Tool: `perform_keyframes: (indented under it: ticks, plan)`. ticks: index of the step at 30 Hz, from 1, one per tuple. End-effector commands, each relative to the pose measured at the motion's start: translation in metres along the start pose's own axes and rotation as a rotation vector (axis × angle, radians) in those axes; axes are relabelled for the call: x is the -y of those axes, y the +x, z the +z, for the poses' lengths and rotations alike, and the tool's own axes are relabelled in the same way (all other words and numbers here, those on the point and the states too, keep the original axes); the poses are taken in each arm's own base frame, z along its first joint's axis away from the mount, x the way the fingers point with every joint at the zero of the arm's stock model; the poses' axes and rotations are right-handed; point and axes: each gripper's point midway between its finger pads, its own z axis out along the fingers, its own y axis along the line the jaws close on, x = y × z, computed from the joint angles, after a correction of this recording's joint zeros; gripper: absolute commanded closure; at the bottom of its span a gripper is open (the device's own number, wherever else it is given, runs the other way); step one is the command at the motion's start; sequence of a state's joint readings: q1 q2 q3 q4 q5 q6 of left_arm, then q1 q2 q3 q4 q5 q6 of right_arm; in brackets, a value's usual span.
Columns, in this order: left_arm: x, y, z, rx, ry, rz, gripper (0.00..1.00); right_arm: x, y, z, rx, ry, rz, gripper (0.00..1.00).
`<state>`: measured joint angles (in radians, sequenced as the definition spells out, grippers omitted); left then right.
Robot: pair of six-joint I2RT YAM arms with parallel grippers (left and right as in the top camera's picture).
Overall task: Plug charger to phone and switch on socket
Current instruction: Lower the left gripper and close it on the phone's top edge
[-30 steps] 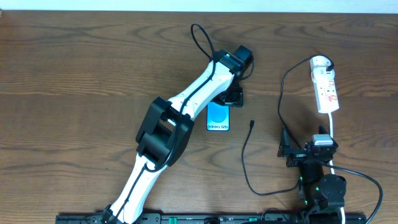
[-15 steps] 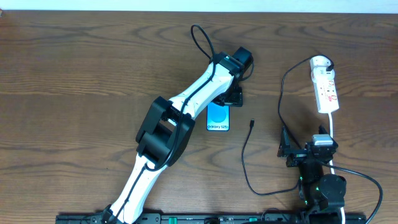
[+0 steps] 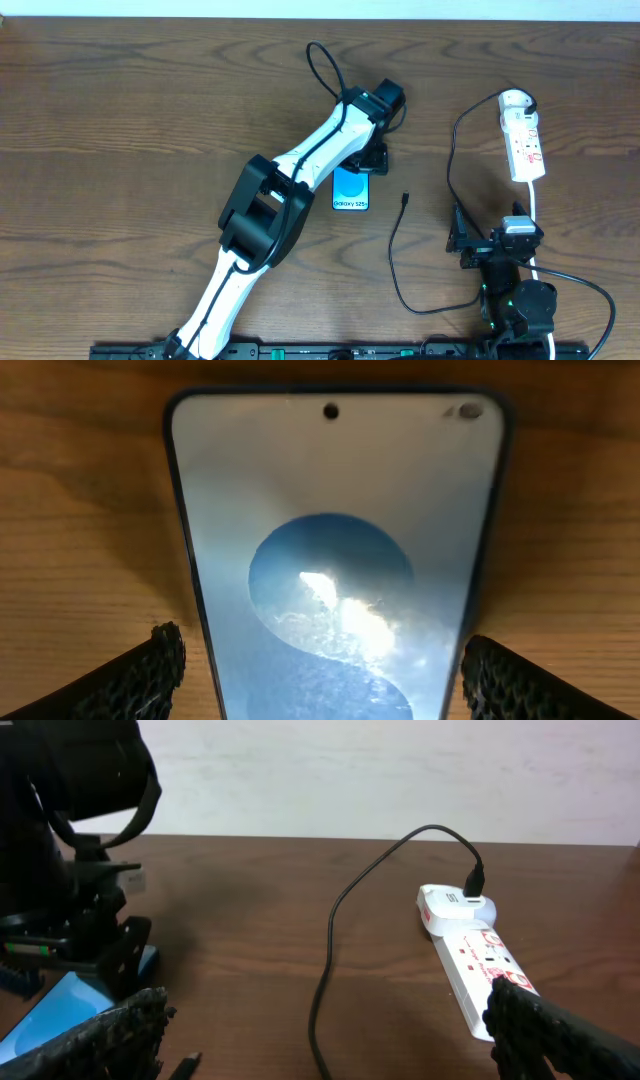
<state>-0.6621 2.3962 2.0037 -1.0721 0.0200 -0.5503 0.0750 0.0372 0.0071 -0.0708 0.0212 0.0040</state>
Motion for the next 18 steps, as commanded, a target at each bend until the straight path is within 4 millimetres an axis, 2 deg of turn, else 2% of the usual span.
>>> perform_keyframes:
  ticks: [1, 10, 18]
  plan:
    - [-0.007, 0.006, 0.013, -0.032, -0.026, -0.009, 0.10, 0.001, 0.001, 0.000, 0.000, 0.005, 0.003, 0.01]
    - [-0.003, 0.009, 0.024, -0.038, 0.001, -0.009, 0.10, 0.001, 0.000, 0.000, 0.001, 0.005, 0.003, 0.01]
    - [-0.003, 0.010, 0.024, -0.040, 0.002, -0.009, 0.10, 0.001, 0.000, 0.000, 0.001, 0.005, 0.003, 0.01]
